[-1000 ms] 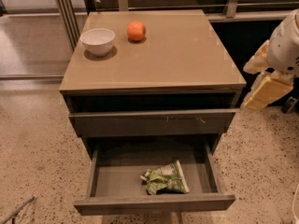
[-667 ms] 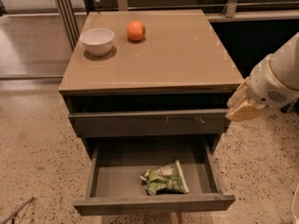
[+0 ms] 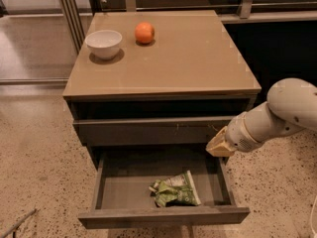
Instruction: Pick green jalapeno chip bag from middle drawer and place on counter
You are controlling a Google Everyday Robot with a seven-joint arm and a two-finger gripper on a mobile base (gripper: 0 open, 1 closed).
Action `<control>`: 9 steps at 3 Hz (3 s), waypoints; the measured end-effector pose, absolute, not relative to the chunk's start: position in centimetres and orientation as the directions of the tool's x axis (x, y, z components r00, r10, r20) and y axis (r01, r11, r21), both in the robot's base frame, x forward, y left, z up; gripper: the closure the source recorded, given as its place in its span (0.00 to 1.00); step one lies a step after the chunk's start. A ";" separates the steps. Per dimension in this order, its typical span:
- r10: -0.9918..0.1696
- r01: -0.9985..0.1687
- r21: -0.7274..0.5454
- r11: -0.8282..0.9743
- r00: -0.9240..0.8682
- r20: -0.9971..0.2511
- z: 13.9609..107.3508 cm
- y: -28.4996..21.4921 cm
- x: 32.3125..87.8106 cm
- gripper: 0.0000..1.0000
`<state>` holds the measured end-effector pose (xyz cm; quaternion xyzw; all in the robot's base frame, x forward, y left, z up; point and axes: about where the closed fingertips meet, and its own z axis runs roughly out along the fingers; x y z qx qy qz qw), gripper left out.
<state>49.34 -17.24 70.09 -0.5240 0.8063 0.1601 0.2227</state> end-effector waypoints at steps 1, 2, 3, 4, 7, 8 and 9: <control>-0.767 -0.914 0.039 0.403 -0.361 -0.531 68.9 -17.1 49.6 1.00; -0.778 -0.922 0.018 0.386 -0.337 -0.531 68.3 -17.4 49.6 1.00; -0.765 -0.932 0.008 0.363 -0.303 -0.568 63.6 -16.7 48.9 1.00; -0.717 -0.933 0.001 0.361 -0.278 -0.639 57.0 -14.1 49.4 1.00; -0.642 -0.931 0.066 0.358 -0.297 -0.707 48.4 -10.4 49.5 1.00; -0.645 -0.935 0.088 0.344 -0.303 -0.702 47.2 -10.3 48.9 0.81; -0.647 -0.939 0.113 0.326 -0.308 -0.697 45.8 -9.7 48.6 0.58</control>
Offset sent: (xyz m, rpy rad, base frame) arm 0.0046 -0.0075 -0.0271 -0.0085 -0.0367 0.0325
